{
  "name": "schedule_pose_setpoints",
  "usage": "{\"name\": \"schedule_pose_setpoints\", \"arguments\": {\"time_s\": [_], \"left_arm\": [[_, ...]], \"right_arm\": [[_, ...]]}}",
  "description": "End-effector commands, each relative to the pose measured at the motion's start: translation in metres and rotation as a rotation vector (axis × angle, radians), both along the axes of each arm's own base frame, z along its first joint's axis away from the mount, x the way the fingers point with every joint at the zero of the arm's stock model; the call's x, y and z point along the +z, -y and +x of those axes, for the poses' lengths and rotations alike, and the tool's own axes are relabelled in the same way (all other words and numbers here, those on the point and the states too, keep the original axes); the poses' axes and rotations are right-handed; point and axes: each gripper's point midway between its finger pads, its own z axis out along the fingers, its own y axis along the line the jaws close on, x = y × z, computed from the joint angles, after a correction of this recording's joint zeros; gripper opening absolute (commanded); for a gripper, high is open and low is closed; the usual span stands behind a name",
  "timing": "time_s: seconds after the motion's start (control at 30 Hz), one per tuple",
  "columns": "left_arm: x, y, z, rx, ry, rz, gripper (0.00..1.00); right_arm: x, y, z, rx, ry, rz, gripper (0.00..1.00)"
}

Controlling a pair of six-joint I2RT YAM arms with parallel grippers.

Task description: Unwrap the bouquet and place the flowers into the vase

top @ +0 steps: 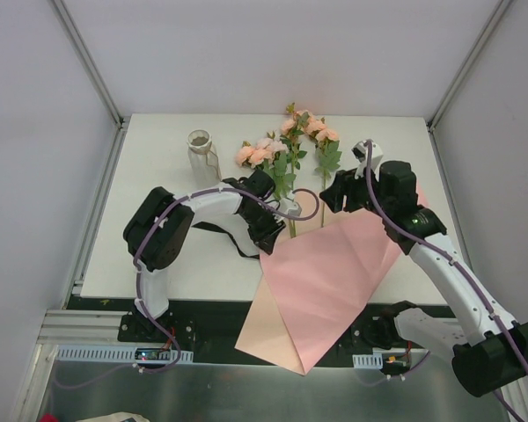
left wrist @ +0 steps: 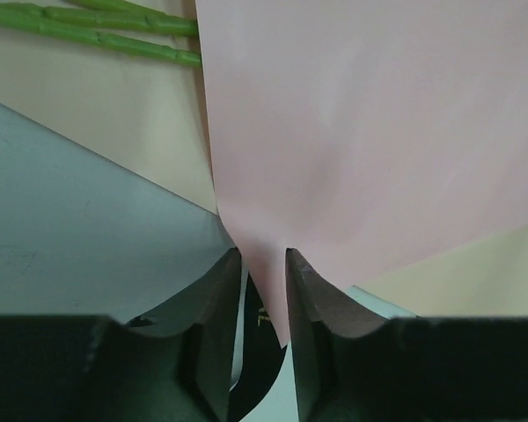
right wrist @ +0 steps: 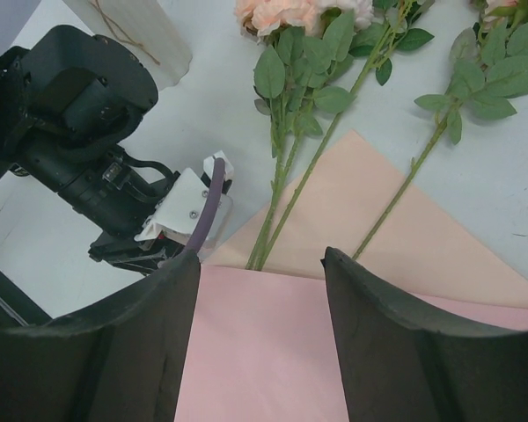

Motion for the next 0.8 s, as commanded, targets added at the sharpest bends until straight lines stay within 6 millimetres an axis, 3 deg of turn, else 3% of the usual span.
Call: {"name": "schedule_pose_setpoints", "arguments": {"time_s": [0.0, 0.13, 0.47, 0.57, 0.67, 0.7, 0.77], "left_arm": [[0.020, 0.001, 0.001, -0.020, 0.056, -0.021, 0.22], [0.030, 0.004, 0.002, -0.034, 0.107, -0.019, 0.01], [0.046, 0.012, -0.006, -0.072, 0.165, -0.023, 0.00], [0.066, 0.018, -0.014, -0.097, 0.182, -0.047, 0.00], [0.106, 0.029, -0.031, -0.135, 0.220, -0.104, 0.00], [0.129, 0.035, -0.035, -0.148, 0.258, -0.141, 0.00], [0.150, 0.034, -0.051, -0.171, 0.256, -0.144, 0.00]], "right_arm": [[0.041, -0.003, 0.003, 0.005, 0.083, 0.058, 0.62], [0.046, -0.001, 0.004, -0.001, 0.089, 0.060, 0.61], [0.059, 0.006, 0.002, -0.024, 0.112, 0.052, 0.61], [0.064, 0.014, 0.003, -0.060, 0.125, 0.039, 0.61], [0.069, 0.032, 0.011, -0.151, 0.139, 0.008, 0.59], [0.065, 0.036, 0.014, -0.174, 0.128, -0.009, 0.59], [0.066, 0.055, 0.022, -0.259, 0.111, -0.044, 0.57]]}}
